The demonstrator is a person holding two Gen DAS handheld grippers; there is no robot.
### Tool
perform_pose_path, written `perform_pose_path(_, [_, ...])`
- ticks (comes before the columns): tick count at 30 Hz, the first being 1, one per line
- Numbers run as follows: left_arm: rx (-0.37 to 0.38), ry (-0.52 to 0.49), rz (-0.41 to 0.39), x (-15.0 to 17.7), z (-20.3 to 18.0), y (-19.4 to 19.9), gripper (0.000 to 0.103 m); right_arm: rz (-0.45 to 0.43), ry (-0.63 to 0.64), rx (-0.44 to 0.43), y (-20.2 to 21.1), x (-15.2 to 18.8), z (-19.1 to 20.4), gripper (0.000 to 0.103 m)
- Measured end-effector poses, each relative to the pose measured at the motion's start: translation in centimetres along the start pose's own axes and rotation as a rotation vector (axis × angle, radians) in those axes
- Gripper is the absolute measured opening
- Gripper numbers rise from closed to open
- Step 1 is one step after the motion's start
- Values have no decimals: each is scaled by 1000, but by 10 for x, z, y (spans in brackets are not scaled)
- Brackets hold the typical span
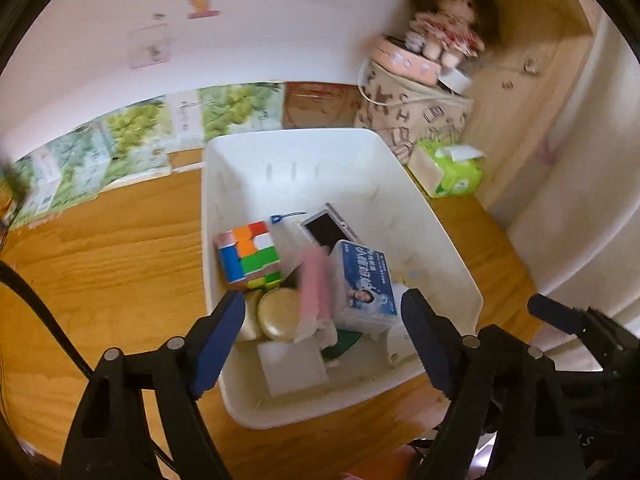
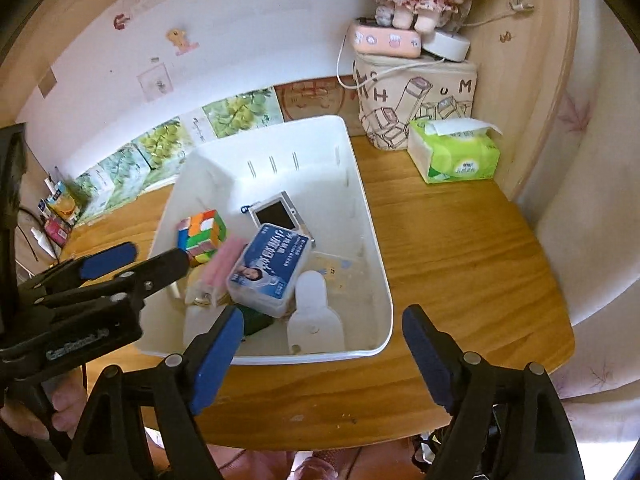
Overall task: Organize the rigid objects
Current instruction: 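Carry the pink roller into the tray and open the left gripper, then lower the tray onto the desk with the right gripper and withdraw both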
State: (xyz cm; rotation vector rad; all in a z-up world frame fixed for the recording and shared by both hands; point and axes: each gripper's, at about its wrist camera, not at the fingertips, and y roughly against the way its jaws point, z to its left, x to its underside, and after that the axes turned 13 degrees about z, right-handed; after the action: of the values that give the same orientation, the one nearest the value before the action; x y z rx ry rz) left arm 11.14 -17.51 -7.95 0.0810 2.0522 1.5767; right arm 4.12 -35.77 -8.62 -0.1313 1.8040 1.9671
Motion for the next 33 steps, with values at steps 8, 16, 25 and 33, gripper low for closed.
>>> perform_pose_path(8, [-69, 170, -33, 29, 36, 51, 89, -69, -34, -95, 29, 15, 26, 91])
perform_pose_path(16, [-176, 304, -128, 68, 64, 107, 102, -123, 52, -142, 59, 28, 78, 103])
perform_pose_path(25, [-276, 352, -169, 87, 74, 118, 102, -167, 111, -125, 74, 41, 110, 103])
perform_pose_path(33, [-337, 363, -183, 84, 75, 117, 102, -147, 135, -70, 64, 36, 116, 103])
